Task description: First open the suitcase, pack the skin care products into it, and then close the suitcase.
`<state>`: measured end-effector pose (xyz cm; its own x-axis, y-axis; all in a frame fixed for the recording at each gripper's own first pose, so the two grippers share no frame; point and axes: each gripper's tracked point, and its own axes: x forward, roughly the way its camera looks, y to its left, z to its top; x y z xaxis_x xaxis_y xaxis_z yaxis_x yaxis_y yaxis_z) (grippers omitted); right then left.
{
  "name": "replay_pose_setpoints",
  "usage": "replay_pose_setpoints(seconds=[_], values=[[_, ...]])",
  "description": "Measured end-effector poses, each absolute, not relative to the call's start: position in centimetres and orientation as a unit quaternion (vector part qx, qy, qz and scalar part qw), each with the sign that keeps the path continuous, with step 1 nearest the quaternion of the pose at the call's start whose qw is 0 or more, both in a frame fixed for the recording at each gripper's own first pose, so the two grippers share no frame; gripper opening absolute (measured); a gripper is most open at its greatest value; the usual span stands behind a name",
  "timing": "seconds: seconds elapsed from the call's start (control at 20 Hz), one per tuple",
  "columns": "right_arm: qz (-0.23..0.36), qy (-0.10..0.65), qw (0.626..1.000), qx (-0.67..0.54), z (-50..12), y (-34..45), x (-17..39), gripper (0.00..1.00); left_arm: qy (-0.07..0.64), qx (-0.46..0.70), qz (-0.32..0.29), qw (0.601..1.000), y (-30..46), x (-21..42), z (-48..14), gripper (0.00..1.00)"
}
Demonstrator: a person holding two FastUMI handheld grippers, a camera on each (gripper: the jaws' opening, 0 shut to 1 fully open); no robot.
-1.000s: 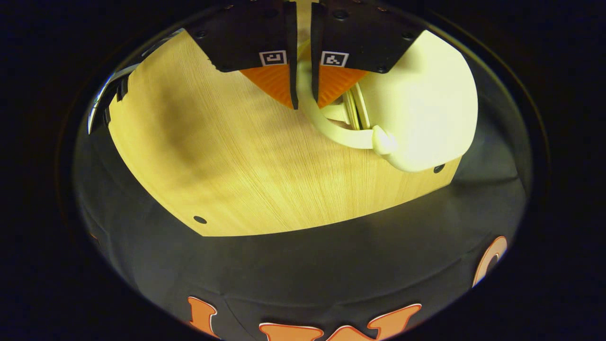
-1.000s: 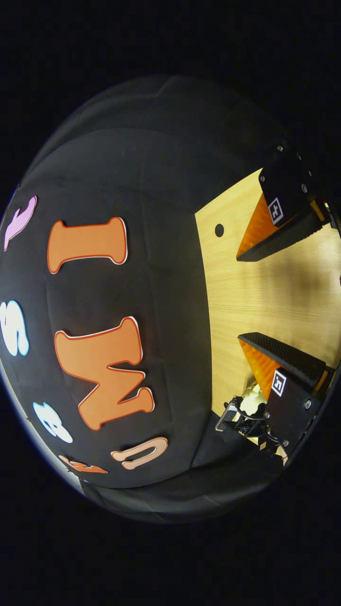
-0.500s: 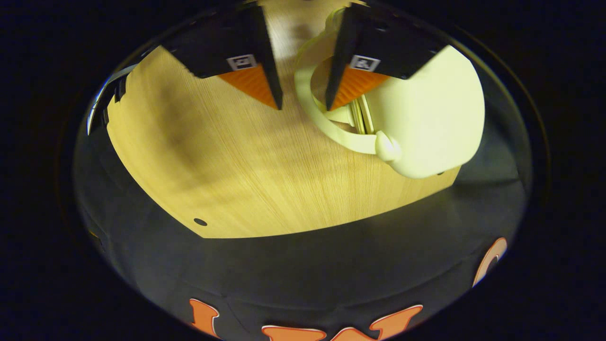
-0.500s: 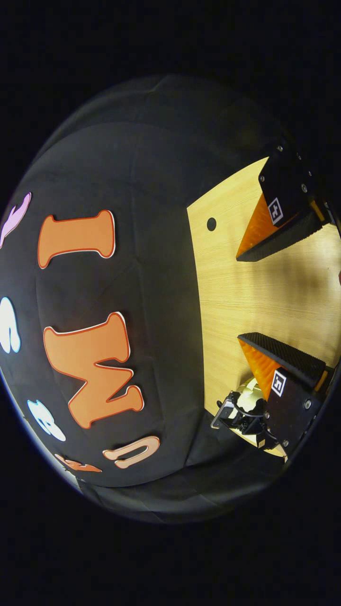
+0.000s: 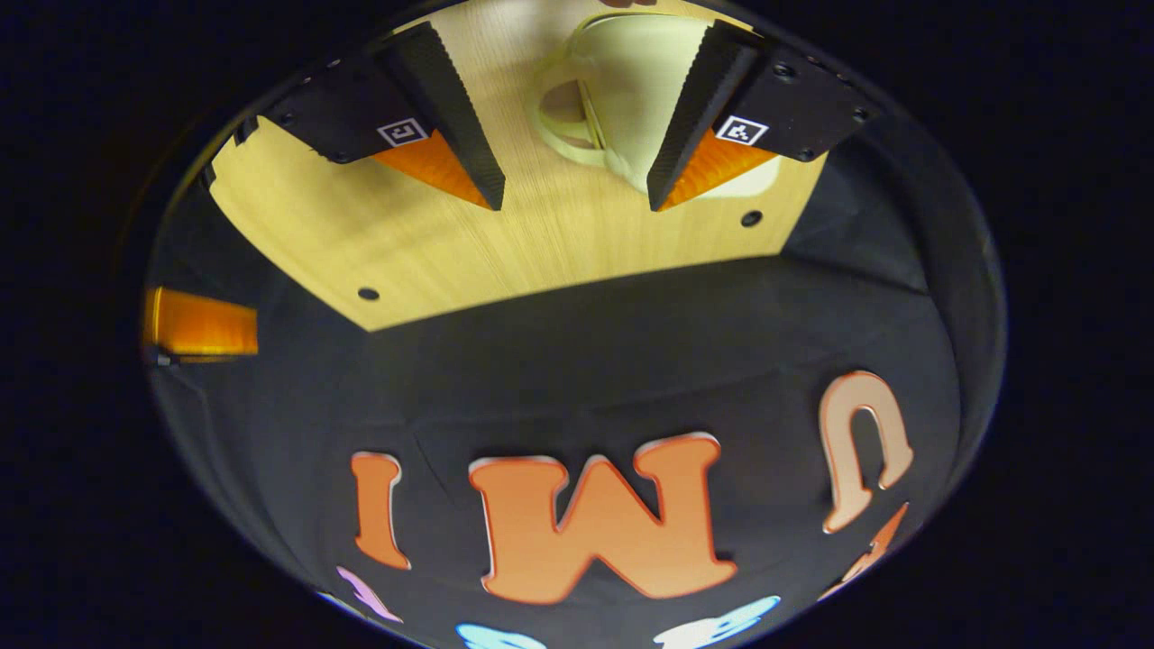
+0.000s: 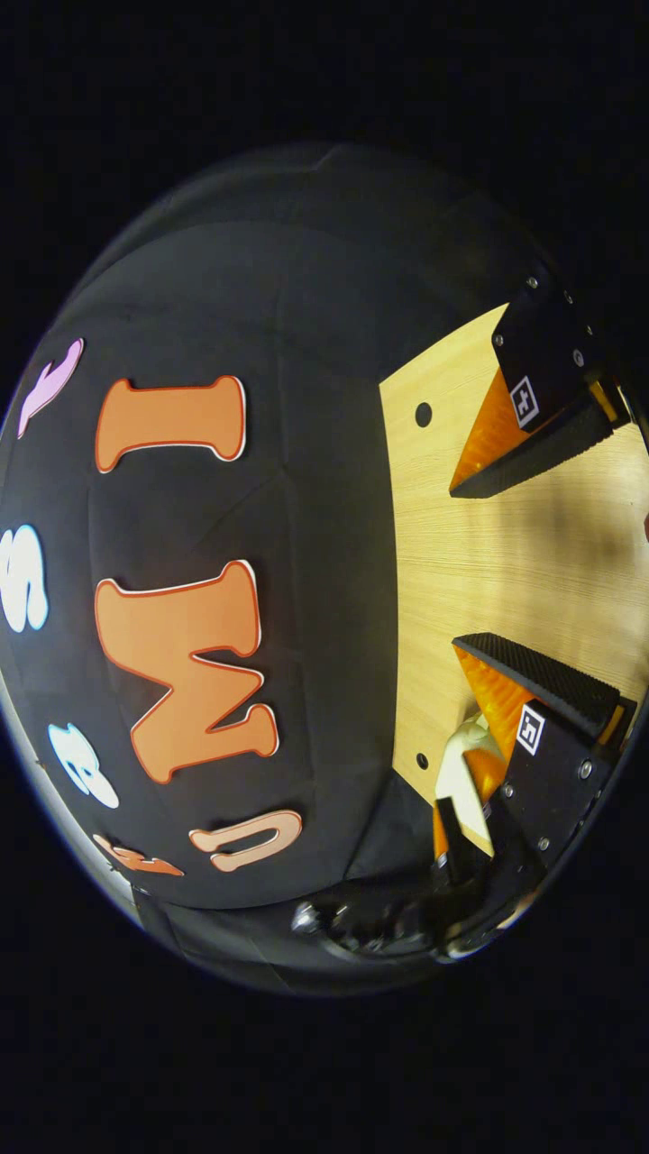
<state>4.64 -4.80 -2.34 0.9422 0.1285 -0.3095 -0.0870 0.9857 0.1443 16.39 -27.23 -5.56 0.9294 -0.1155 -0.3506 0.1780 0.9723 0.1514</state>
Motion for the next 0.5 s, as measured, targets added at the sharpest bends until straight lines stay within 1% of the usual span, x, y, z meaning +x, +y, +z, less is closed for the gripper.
replay_pose_setpoints(seconds=[0.05,0.15,0.2,0.3,0.35,0.5], values=[[0.054,0.153,0.985,0.061,-2.1,-4.5,4.6,0.96,0.136,0.085,-0.062,0.985,-27.0,16.8,-3.0,0.99],[0.056,0.133,0.988,0.056,-1.1,-3.7,4.4,0.96,0.086,0.061,-0.045,0.993,-28.2,16.4,0.0,0.99],[0.055,0.120,0.990,0.056,-0.5,-3.4,4.2,0.96,0.070,0.042,-0.044,0.996,-27.7,17.0,-1.5,0.99],[0.058,0.078,0.994,0.056,1.6,-2.5,3.7,0.95,0.053,0.004,-0.050,0.997,-28.2,16.8,0.4,0.99],[0.060,0.054,0.995,0.056,2.7,-2.0,3.4,0.95,0.047,-0.010,-0.046,0.998,-28.1,16.6,1.4,0.99],[0.059,-0.017,0.997,0.046,5.9,-0.8,2.0,0.95,0.022,-0.019,-0.027,0.999,-27.7,16.6,1.8,0.99]])
